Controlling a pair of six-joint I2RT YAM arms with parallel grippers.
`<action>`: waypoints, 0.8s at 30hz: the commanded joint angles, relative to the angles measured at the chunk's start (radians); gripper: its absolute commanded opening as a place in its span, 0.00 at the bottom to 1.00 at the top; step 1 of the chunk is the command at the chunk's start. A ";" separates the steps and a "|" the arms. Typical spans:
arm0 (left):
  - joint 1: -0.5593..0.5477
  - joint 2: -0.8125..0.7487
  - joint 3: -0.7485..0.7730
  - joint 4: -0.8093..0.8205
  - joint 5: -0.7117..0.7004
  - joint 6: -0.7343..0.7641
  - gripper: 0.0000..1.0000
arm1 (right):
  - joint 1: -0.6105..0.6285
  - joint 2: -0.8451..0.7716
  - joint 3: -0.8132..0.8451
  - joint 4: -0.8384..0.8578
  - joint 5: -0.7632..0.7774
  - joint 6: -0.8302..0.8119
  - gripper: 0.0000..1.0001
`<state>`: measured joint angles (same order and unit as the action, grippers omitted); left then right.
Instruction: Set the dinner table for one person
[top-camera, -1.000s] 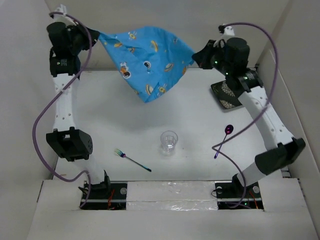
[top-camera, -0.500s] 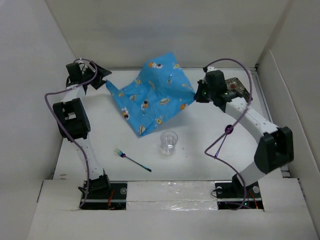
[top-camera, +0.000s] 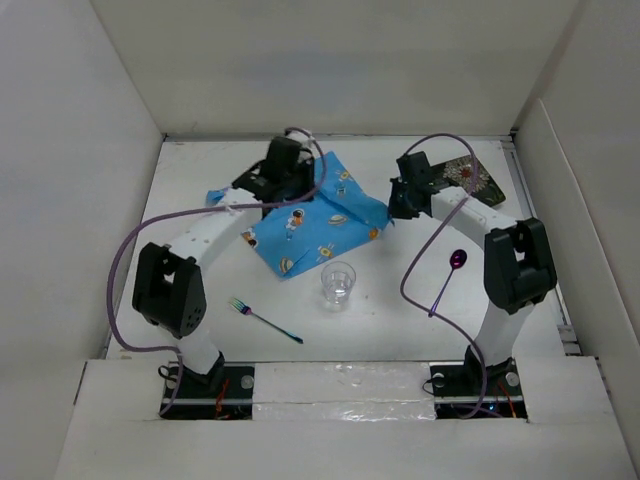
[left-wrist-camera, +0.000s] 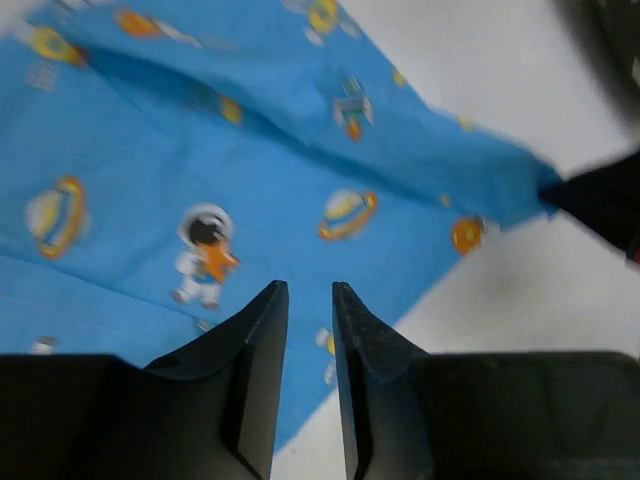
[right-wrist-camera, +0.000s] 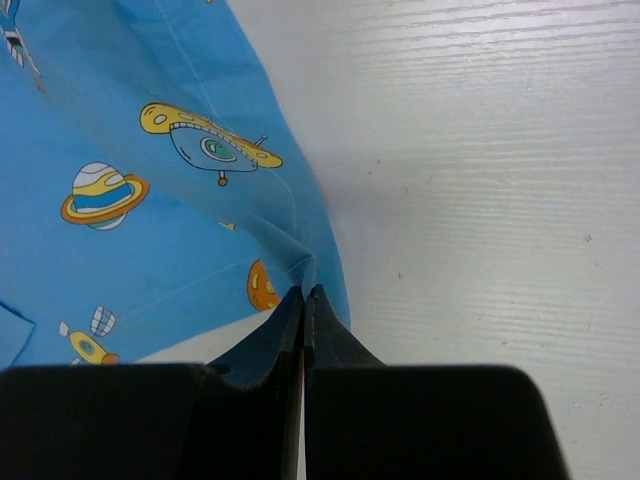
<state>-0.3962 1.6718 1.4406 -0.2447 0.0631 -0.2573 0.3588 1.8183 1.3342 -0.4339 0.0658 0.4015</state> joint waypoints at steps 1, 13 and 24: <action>-0.122 0.032 -0.083 -0.185 -0.175 0.086 0.23 | -0.056 -0.014 0.025 0.047 -0.012 0.040 0.00; -0.268 0.086 -0.233 -0.145 -0.233 0.089 0.46 | -0.100 0.053 0.102 0.054 -0.118 0.082 0.04; -0.268 0.161 -0.238 -0.091 -0.238 0.124 0.35 | -0.100 0.033 0.059 0.081 -0.141 0.088 0.11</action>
<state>-0.6655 1.8149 1.2098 -0.3546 -0.1669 -0.1570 0.2588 1.8740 1.3869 -0.3988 -0.0635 0.4793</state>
